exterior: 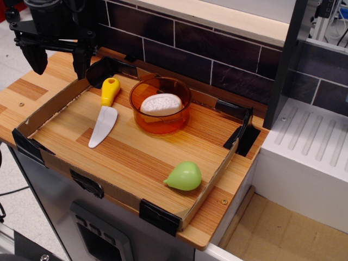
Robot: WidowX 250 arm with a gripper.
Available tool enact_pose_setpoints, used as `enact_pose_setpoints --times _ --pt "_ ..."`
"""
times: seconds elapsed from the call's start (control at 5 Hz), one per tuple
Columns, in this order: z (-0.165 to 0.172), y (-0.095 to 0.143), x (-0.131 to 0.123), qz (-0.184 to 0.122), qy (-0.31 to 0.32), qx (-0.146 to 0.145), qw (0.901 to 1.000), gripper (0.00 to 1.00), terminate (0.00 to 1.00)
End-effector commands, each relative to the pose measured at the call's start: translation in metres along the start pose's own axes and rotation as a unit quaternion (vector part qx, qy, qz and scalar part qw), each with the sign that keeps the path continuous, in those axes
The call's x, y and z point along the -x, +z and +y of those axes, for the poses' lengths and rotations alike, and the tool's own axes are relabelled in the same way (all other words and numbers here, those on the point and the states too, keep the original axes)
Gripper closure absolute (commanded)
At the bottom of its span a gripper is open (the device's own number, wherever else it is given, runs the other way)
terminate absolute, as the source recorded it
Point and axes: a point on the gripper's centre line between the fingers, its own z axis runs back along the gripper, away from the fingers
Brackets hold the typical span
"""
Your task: Take sushi out of pot
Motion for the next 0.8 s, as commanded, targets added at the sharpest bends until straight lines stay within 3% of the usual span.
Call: enact_pose_setpoints --times 0.0,0.4,0.6 --pt "0.0 0.0 0.0 0.0 0.0 0.0 1.0 0.0 0.0" --pt "-0.015 0.024 -0.023 -0.008 -0.166 0.021 0.9858 0.0 0.0" --pt "-0.029 0.034 -0.032 -0.012 -0.256 0.043 0.9657 0.0 0.0"
